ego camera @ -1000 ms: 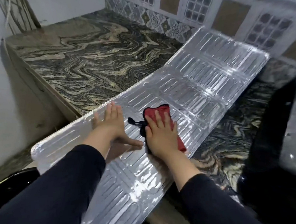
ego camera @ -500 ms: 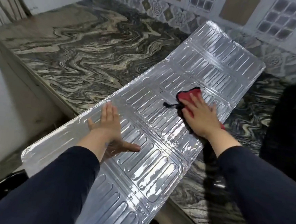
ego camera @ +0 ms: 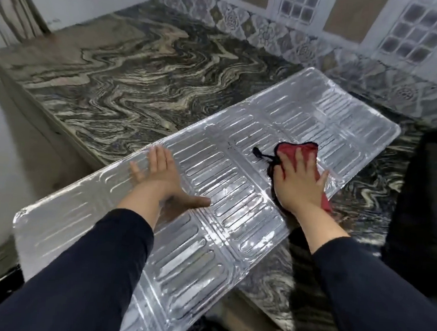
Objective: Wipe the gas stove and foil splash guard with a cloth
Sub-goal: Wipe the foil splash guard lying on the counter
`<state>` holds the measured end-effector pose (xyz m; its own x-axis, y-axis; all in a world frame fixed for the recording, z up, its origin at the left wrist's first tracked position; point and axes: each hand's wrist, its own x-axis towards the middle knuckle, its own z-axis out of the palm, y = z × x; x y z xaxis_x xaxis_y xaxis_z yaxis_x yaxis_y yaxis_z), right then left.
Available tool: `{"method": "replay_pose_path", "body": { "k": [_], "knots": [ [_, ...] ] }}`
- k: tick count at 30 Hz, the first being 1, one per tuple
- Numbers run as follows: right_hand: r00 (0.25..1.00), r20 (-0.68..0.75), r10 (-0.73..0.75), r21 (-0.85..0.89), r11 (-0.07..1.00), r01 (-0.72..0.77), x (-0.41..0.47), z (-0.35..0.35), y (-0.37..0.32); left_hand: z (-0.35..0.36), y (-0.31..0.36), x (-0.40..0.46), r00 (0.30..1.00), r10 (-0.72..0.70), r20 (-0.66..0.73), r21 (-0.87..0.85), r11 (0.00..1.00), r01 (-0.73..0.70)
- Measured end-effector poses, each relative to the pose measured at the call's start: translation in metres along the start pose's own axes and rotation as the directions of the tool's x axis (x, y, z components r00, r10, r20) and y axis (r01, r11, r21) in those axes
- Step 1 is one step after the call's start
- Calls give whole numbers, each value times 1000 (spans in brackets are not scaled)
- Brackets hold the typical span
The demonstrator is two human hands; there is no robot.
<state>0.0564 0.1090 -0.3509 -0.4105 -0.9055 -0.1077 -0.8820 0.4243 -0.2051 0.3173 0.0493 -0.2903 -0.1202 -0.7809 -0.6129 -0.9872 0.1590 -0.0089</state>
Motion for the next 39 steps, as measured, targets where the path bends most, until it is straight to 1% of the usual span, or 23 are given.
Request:
{"method": "replay_pose_path", "body": {
  "k": [3,5,7,9,13,15,16,17,18,21,22,24,27,29,32,33,36,38,39],
  "knots": [
    [999,-5,-37,10,999,37,-12,-1,-6,3,-6,2,1000,-2,6,-7,1000,2],
    [988,27,-154,5,988,154,-22,-1,-16,5,-7,3,1000,8,13,-33,999,-8],
    [936,67,-345,2,938,346,-33,1,-39,5,-6,3,1000,5,26,-27,1000,-4],
    [867,109,-487,8,872,489,-33,5,-68,5,-4,5,999,-7,42,-22,1000,8],
    [803,100,-588,7,807,590,0,15,-118,5,-5,10,998,-30,59,-14,999,31],
    [773,90,-628,26,778,628,21,16,-127,5,-6,11,998,-35,61,-2,999,35],
    [771,85,-632,40,775,631,34,15,-124,3,-6,11,998,-33,62,14,999,32],
    [785,79,-615,51,788,613,49,12,-117,3,-6,11,998,-27,63,28,999,25],
    [815,68,-576,49,818,574,66,8,-106,3,-6,10,998,-19,61,35,999,17],
    [931,33,-364,-19,931,364,117,-7,-62,5,-10,10,999,4,40,29,1000,-5],
    [954,36,-298,-27,954,299,129,-11,-51,6,-10,11,999,7,36,24,1000,-8],
    [972,45,-232,-32,972,233,143,-16,-39,6,-10,11,999,1,42,17,1000,-2],
    [976,33,-214,-28,976,215,140,-14,-45,1,-7,13,997,-49,63,13,999,48],
    [976,33,-215,-16,976,215,128,-10,-56,-6,-1,17,997,-75,36,-10,997,75],
    [966,29,-258,0,966,259,94,1,-81,-18,19,23,998,10,-58,5,1000,-10],
    [960,15,-279,9,960,279,81,6,-88,-21,25,25,997,37,-67,21,999,-35],
    [951,15,-309,16,951,308,58,14,-100,-21,35,32,998,67,-18,72,995,-66],
    [950,41,-311,21,950,310,56,11,-98,-16,35,36,997,76,11,58,995,-76],
    [940,61,-336,22,942,335,56,9,-98,-15,35,38,997,74,18,44,996,-75]
  ]
}}
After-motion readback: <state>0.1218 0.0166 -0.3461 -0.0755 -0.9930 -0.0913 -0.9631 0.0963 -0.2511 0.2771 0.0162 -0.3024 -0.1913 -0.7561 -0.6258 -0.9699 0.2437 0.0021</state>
